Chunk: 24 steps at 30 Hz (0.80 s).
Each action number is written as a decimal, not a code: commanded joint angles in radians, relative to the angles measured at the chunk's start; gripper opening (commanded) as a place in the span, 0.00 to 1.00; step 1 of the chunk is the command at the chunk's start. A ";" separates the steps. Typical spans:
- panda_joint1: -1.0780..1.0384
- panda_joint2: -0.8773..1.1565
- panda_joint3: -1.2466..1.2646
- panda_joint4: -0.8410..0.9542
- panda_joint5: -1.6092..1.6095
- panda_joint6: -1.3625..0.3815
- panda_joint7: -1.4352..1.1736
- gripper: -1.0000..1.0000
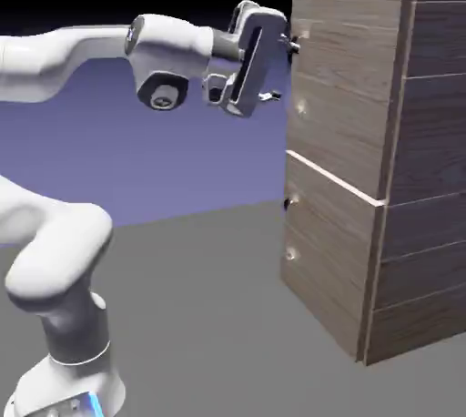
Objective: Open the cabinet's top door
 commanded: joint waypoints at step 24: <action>-0.487 -0.302 0.466 0.236 0.898 -0.099 0.836 0.50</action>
